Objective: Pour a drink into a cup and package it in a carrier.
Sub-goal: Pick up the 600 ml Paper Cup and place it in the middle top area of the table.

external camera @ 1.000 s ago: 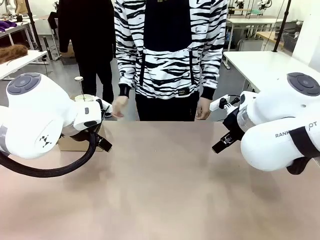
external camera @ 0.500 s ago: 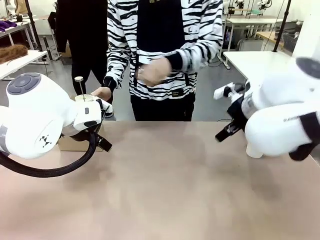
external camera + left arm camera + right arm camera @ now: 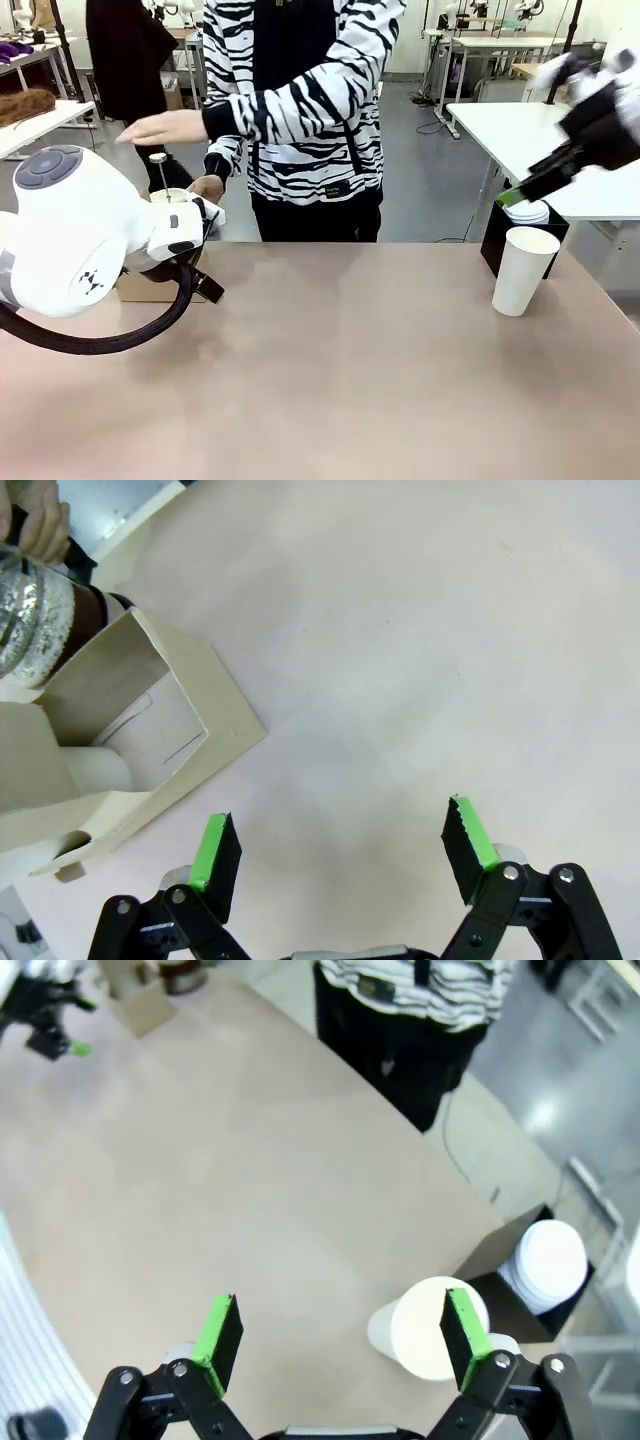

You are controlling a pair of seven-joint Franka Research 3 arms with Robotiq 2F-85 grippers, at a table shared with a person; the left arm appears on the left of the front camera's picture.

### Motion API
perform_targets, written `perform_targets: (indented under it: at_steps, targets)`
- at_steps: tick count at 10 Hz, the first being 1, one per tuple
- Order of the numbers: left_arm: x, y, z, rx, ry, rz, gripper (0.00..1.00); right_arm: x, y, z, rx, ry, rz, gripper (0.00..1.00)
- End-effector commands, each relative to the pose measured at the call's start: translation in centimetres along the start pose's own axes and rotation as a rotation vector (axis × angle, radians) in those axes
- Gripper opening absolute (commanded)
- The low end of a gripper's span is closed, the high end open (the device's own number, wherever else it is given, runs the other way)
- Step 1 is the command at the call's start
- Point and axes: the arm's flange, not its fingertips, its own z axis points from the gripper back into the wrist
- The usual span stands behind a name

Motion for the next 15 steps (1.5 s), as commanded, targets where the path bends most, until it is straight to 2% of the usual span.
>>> perform_targets:
  at_steps: [1, 2, 3, 4, 9, 11, 13, 15]
  targets:
    - [0.0, 0.0, 0.0, -0.001, -0.001, 0.001, 1.0, -4.5, -2.7, 1.8, 0.154, -0.116, 0.097, 1.0]
    - [0.0, 0.0, 0.0, -0.001, -0.001, 0.001, 1.0, -6.4, -3.7, 1.6, 0.178, -0.151, 0.059, 1.0]
    - [0.0, 0.0, 0.0, -0.001, -0.001, 0.001, 1.0, -7.2, -4.2, 0.3, 0.156, -0.131, -0.026, 1.0]
    - [0.0, 0.0, 0.0, -0.001, -0.001, 0.001, 1.0, -4.8, -2.8, 2.7, 0.105, -0.114, 0.075, 1.0]
    - [0.0, 0.0, 0.0, -0.001, -0.001, 0.001, 1.0, -4.7, -2.5, 2.6, 0.105, -0.108, 0.073, 1.0]
    - [0.0, 0.0, 0.0, -0.001, -0.001, 0.001, 1.0, -10.5, -6.9, 3.6, 0.149, -0.208, 0.008, 1.0]
    - [0.0, 0.0, 0.0, -0.001, -0.001, 0.001, 1.0, -15.4, -8.5, 3.2, 0.166, -0.283, 0.012, 1.0]
    - [0.0, 0.0, 0.0, -0.001, -0.001, 0.001, 1.0, -20.2, -9.0, 0.7, 0.186, -0.361, 0.013, 1.0]
